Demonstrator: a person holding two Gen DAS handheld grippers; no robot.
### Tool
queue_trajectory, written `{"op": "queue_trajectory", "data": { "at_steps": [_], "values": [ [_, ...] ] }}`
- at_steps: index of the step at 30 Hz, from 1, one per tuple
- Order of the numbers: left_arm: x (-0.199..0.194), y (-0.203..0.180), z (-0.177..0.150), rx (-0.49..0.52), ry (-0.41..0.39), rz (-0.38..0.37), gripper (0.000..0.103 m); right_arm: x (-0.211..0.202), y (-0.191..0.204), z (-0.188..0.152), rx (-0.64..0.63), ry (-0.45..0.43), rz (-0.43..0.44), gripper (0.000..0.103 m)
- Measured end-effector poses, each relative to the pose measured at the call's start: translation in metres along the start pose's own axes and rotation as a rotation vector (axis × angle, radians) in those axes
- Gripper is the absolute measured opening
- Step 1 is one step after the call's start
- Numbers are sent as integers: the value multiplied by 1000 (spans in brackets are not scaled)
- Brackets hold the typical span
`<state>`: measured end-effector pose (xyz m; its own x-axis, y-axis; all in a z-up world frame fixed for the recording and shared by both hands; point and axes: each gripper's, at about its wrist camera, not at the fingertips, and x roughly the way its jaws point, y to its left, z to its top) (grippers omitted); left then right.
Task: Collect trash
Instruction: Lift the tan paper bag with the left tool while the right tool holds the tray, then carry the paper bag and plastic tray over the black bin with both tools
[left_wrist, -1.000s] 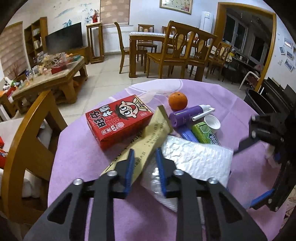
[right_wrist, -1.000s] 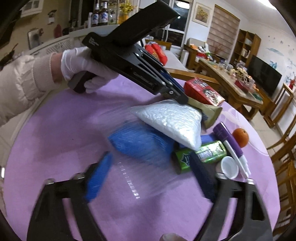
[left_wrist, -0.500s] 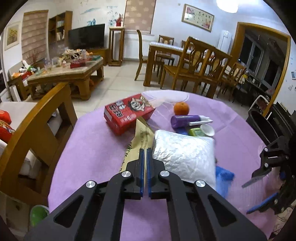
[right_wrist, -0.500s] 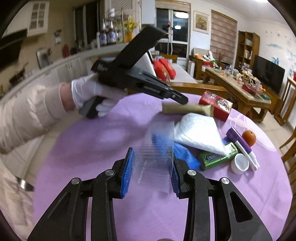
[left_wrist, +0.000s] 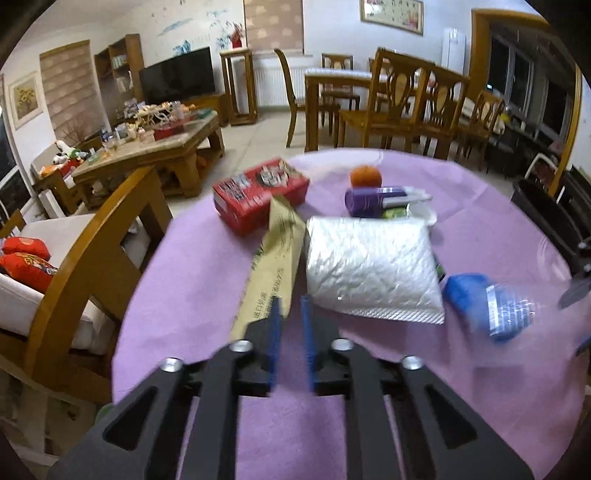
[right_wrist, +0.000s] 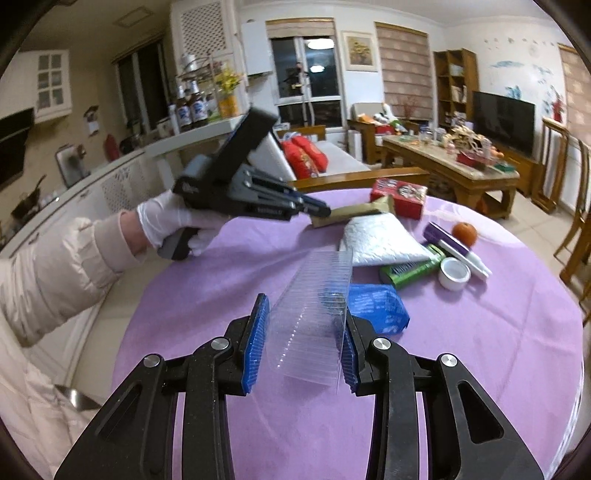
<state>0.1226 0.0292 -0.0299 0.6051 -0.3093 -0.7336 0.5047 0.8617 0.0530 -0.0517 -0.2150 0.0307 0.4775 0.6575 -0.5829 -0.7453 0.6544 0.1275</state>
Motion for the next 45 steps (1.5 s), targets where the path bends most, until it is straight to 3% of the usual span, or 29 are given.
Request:
{"op": "queue_trajectory", "data": {
  "at_steps": [1,2,7,11,12,13,15,16,17,18,19,21,25,30,37,45],
  "values": [
    [2,-1,-1,4,1,7,46,0,1,0,7,-1,-3,35],
    [7,-1,1,9,18,24,50,-3,0,-2,17,-3,-6,35],
    [7,5,10,-41,0,-10,47,-11,-2,-7,54,-16,-15,35],
    [16,-5,8,8,34,37,49,-10,3,-10,66,-17,-16,35],
    [15,-6,7,12,33,51,54,-10,4,-11,66,-15,-13,35],
    [15,-6,7,15,37,82,68,-9,5,-11,66,-13,-12,35],
    [20,-2,4,26,65,150,84,-8,6,-11,65,-8,-10,35],
    [21,0,5,18,73,142,84,-8,7,-11,68,-6,-9,35],
    [21,7,5,-12,79,110,82,-7,7,-12,70,-7,-8,35],
    [21,12,5,-34,83,93,67,-7,7,-11,72,-7,-7,35],
    [22,18,4,-58,94,78,42,-7,7,-11,75,-8,-5,35],
    [26,28,3,-108,114,54,34,-5,6,-12,79,-9,-1,35],
    [16,45,0,-183,62,-12,10,-4,7,-14,84,-6,-1,35],
    [0,47,-1,-242,-3,-69,8,-8,8,-13,88,-20,-1,35],
    [-26,26,-3,-222,-71,-107,8,-19,11,-9,98,-58,4,35],
    [-55,-31,15,-141,-161,-184,8,-50,6,-8,126,-131,-18,35]
  ]
}}
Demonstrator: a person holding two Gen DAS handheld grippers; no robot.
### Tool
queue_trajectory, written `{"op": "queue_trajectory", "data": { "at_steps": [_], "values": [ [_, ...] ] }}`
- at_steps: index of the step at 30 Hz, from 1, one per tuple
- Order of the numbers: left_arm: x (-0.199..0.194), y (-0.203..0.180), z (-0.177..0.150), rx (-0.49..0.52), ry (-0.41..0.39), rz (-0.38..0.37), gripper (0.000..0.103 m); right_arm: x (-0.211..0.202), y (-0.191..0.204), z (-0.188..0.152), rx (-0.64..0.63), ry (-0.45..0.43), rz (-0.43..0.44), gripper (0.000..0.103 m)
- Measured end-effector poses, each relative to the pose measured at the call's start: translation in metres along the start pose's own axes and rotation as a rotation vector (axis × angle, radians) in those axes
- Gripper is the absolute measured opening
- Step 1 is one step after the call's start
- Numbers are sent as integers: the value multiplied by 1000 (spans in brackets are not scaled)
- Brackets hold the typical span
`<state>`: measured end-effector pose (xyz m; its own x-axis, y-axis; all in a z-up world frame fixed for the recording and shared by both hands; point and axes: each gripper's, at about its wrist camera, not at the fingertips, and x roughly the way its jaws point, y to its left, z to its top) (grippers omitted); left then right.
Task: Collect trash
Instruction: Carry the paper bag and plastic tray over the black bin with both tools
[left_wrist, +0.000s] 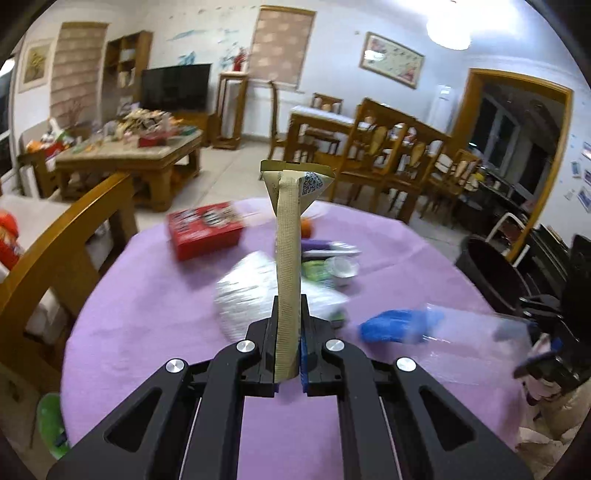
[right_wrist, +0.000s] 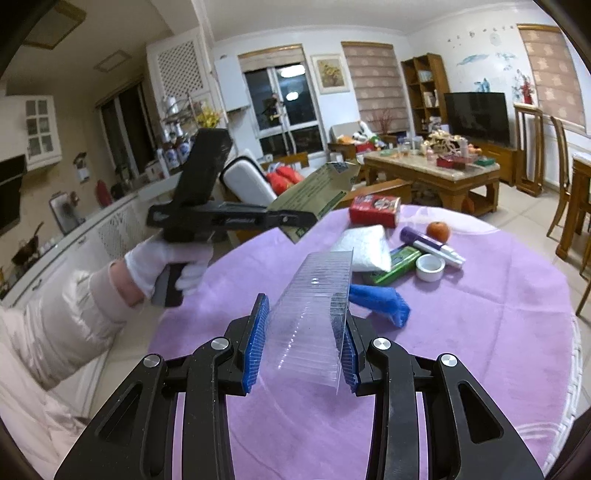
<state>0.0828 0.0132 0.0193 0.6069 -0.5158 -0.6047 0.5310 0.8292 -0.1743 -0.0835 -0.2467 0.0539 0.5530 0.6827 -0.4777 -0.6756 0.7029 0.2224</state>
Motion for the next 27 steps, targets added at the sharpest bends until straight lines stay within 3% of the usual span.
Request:
{"op": "queue_trajectory", "data": {
  "at_steps": [13,27],
  "values": [
    [37,-114,21,121,-9,-126,8,-110,-58,-18,129,-164,-128,35],
    [102,-244,23,261,74,-273,9,-235,-143,-91,316,-290,-386,35]
  ]
}}
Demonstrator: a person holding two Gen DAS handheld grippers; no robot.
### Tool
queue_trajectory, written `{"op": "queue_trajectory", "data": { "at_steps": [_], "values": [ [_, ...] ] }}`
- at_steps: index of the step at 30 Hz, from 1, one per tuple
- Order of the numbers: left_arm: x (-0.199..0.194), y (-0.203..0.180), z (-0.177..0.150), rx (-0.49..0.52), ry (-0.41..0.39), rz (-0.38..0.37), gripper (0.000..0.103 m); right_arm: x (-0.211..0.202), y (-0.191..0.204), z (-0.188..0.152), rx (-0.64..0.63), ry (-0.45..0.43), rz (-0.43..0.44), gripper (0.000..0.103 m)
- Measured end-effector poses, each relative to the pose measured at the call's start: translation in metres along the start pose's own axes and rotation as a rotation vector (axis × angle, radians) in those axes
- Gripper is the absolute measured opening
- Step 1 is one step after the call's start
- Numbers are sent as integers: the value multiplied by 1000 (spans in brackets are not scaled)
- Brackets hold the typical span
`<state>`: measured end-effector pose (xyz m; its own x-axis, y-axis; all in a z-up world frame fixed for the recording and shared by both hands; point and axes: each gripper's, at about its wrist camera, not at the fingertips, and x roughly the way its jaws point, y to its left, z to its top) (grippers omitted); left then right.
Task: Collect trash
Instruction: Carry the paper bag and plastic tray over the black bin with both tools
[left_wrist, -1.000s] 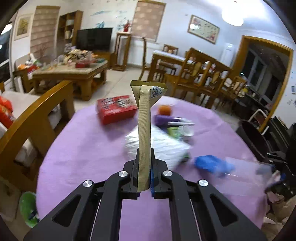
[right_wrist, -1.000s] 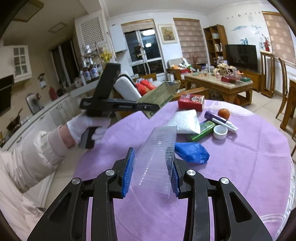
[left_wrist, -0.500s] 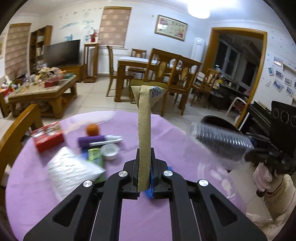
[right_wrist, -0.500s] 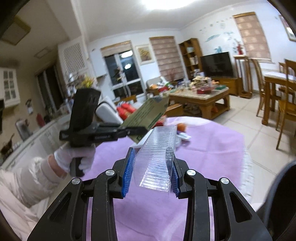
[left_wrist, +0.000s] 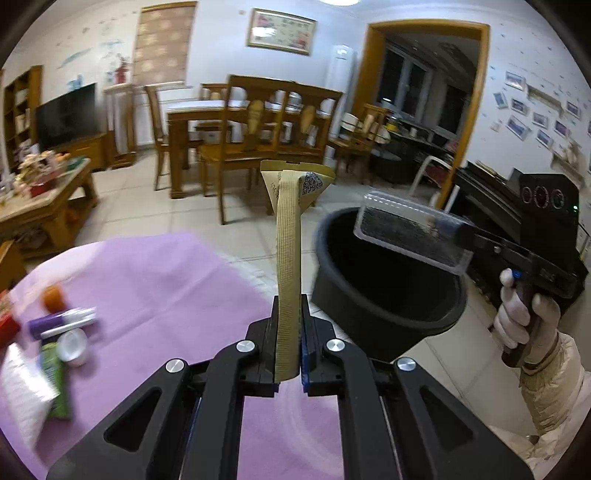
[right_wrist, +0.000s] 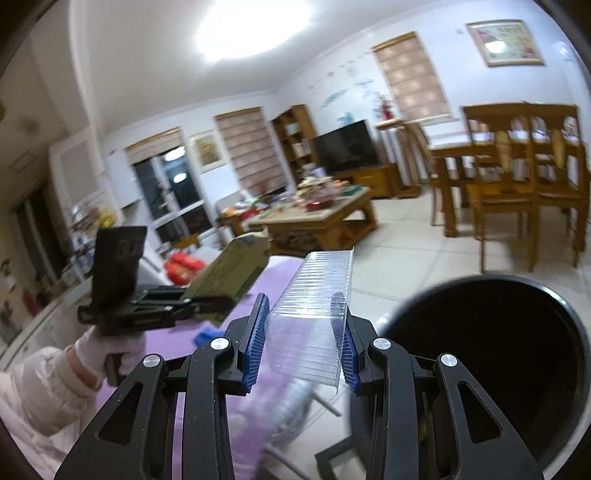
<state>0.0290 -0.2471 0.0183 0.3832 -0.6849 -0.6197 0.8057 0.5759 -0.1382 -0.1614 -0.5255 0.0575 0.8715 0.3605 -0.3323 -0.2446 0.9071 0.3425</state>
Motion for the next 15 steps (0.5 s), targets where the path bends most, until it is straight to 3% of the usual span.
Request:
{"op": "queue_trajectory", "data": {
  "at_steps": [7,15],
  "values": [
    [52,-51,15,57,59,-90,9,-39,-67,-18,72,-14,-150,35],
    [117,-96,18,68,161,-161,9,-54,-132,-44,201,34,-277,36]
  ]
}}
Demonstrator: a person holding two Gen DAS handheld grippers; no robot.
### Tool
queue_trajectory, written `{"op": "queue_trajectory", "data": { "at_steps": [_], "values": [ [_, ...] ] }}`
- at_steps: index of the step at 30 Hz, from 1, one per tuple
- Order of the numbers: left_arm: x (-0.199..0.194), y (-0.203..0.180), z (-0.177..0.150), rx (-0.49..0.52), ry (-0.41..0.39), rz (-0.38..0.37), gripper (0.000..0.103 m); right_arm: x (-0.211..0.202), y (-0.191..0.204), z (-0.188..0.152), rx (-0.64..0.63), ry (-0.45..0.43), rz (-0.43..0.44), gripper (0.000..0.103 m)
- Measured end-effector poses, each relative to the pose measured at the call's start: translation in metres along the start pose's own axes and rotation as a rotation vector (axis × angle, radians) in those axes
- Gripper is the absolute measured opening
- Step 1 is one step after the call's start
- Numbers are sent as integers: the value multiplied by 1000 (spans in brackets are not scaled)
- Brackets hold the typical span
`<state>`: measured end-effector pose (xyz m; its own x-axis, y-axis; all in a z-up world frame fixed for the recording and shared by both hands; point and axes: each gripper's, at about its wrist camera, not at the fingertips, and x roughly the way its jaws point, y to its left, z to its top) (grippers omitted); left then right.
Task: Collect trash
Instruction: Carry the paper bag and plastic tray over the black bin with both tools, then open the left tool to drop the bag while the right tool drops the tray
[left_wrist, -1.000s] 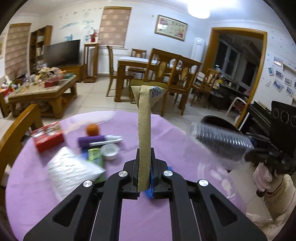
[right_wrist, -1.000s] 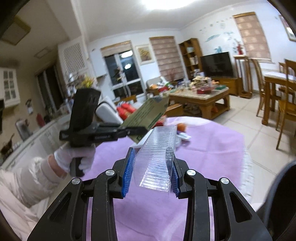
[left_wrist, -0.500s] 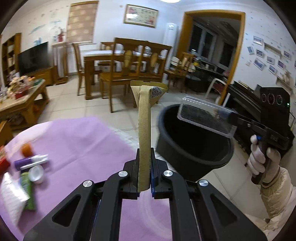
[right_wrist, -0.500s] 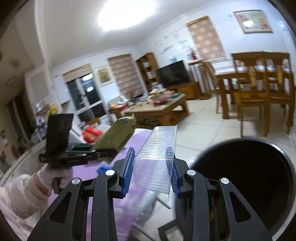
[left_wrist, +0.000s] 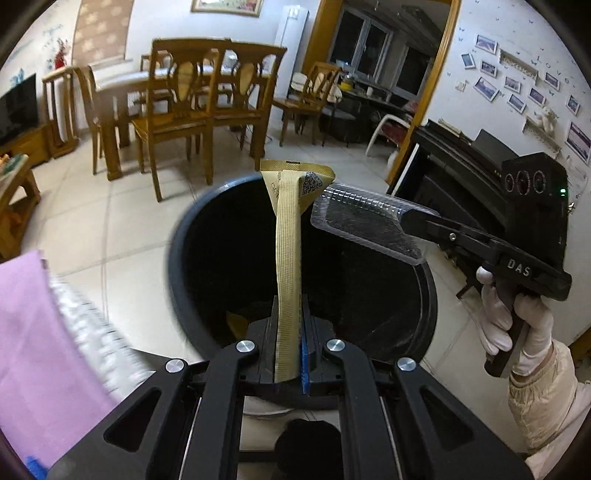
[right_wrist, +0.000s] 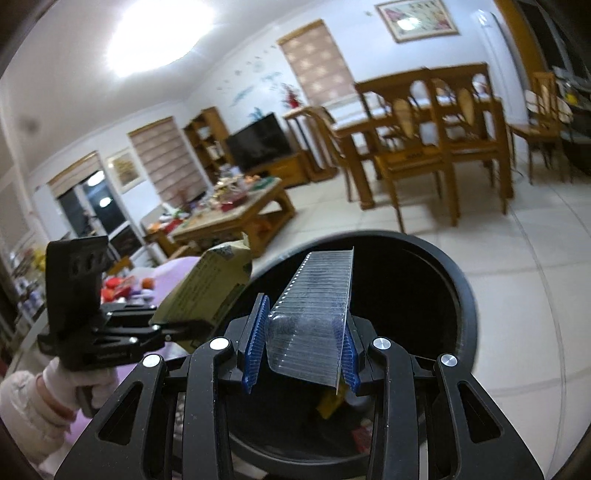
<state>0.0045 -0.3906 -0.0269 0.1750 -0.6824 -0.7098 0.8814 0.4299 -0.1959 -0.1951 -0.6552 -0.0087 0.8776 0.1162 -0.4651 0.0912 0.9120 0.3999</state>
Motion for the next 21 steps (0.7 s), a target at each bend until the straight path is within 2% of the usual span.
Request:
{"op": "queue_trajectory", "data": {
  "at_steps": [7,21],
  "values": [
    [33,-4,5,-24,53,2,9,11,-22,-12,20,29,-39,36],
    [48,-11,9,-11,102,16,10,40,-26,-7,32,59,-62,36]
  ]
}}
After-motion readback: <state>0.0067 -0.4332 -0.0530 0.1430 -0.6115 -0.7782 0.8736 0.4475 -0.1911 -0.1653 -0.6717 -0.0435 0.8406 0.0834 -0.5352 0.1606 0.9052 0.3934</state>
